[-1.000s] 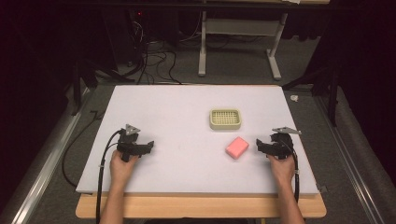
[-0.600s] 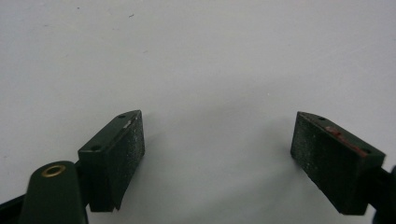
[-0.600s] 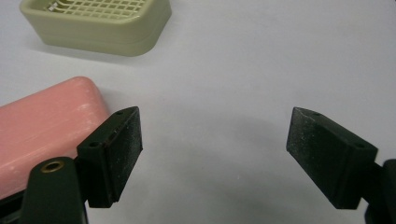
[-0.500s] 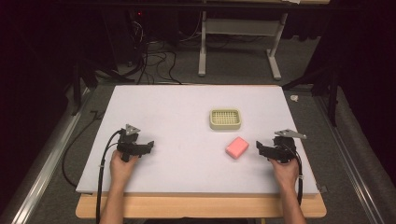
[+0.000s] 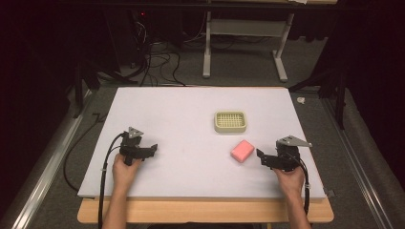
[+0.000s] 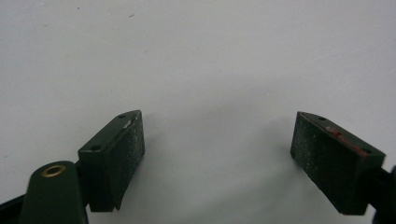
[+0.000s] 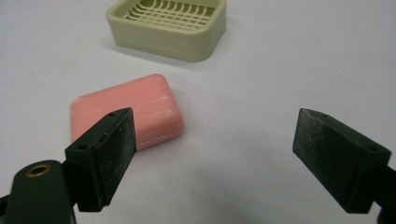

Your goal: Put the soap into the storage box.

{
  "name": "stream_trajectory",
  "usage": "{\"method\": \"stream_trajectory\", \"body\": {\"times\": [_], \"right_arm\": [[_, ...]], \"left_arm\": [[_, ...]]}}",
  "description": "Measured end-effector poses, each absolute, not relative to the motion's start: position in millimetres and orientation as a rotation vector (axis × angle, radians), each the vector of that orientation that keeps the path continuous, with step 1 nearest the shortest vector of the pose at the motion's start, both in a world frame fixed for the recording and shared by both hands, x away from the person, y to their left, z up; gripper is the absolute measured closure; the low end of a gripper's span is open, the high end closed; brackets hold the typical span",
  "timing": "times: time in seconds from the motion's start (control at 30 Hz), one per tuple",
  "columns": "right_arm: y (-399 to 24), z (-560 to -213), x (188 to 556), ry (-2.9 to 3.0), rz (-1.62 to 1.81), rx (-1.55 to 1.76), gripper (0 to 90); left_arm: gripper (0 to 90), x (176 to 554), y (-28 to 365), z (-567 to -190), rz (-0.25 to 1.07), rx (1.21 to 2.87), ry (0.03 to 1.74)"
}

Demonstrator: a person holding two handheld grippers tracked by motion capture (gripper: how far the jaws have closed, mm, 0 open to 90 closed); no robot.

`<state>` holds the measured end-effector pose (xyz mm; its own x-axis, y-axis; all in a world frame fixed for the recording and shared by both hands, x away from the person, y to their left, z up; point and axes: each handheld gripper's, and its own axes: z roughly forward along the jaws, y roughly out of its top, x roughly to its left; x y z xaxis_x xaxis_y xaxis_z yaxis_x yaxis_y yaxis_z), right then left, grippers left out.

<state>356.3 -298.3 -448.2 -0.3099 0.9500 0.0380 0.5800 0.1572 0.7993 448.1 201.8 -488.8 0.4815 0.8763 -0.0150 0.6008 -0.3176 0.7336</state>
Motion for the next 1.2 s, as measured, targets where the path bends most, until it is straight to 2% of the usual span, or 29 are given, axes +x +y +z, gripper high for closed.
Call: {"method": "stream_trajectory", "body": {"times": [0.53, 1.2], "right_arm": [[-272, -448, 353, 2.06, 1.055, 1.337, 12.2], [-250, -447, 371, 2.128, 1.035, 1.244, 11.8]], "left_arm": [[17.9, 448, 202, -489, 0.513, 2.041, 1.217], [17.9, 448, 202, -489, 0.513, 2.041, 1.216]]}}
